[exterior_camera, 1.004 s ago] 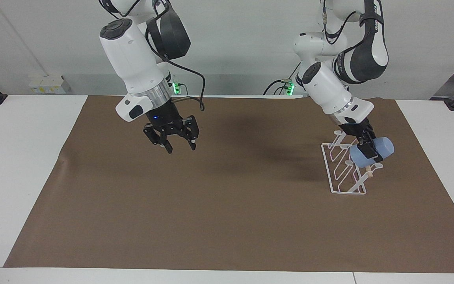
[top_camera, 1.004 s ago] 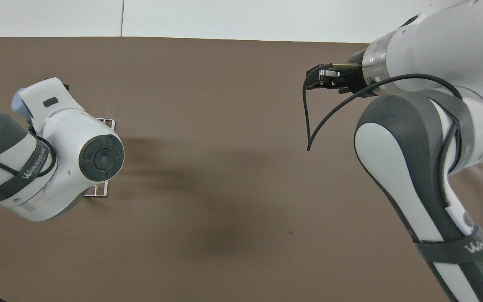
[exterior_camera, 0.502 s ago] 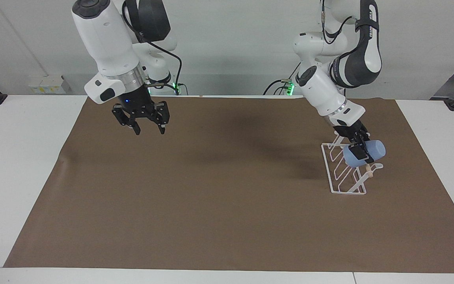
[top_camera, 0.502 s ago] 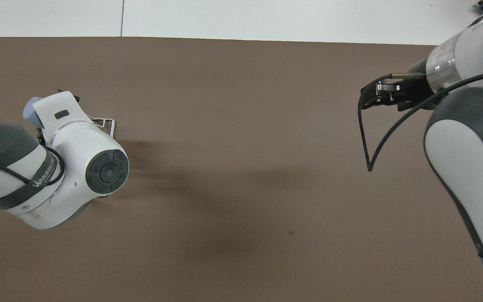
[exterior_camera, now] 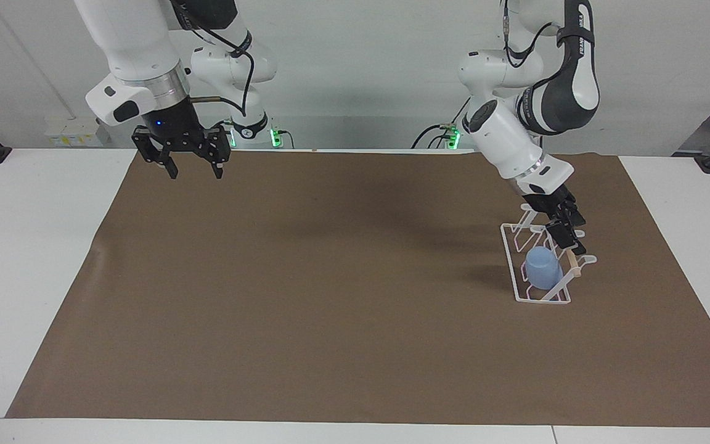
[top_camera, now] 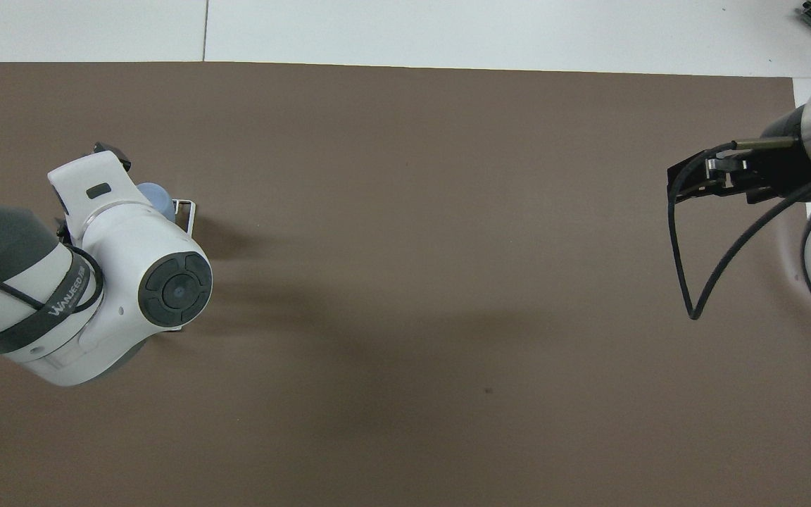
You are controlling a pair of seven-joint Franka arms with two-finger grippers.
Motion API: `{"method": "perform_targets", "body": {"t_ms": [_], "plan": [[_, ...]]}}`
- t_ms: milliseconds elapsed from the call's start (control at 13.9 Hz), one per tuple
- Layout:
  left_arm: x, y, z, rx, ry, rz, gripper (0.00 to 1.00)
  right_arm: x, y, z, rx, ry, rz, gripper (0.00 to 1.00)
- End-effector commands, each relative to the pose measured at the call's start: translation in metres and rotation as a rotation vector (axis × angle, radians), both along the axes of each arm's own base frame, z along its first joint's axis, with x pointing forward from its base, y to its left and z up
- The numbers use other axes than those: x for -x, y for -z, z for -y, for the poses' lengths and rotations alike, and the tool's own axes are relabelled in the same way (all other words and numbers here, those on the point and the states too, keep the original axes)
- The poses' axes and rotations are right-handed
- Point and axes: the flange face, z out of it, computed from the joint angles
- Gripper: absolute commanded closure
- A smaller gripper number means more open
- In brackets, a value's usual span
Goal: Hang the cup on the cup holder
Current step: 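Lower the cup onto a rack peg with the left gripper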
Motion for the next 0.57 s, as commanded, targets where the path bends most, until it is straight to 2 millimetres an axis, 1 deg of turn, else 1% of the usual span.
{"method": "perform_targets", "body": {"t_ms": [0,72,215,287,359,430,502], "plan": [[-0.004,-0.019,0.001,-0.037,0.057,-0.013,0.0,0.002,0.003,0.04,0.015,-0.02,-0.031,0.0],[-0.003,-0.021,0.003,-0.042,0.069,-0.027,0.0,0.002,0.005,0.055,0.014,-0.033,-0.035,0.0],[-0.001,-0.036,0.008,-0.04,0.094,-0.031,0.0,0.007,0.011,0.081,0.013,-0.031,-0.051,0.0],[0.0,-0.052,0.012,-0.016,0.108,-0.042,0.0,0.015,0.021,0.088,0.014,-0.044,-0.069,0.0],[0.001,-0.065,0.014,0.007,0.138,-0.086,0.0,0.017,0.032,0.091,0.017,-0.047,-0.05,0.0],[0.007,-0.092,0.015,0.046,0.19,-0.134,0.0,0.022,0.042,0.094,0.024,-0.041,-0.031,0.0],[0.009,-0.118,0.016,0.097,0.244,-0.183,0.0,0.023,0.047,0.094,0.024,-0.037,-0.023,0.0]]}}
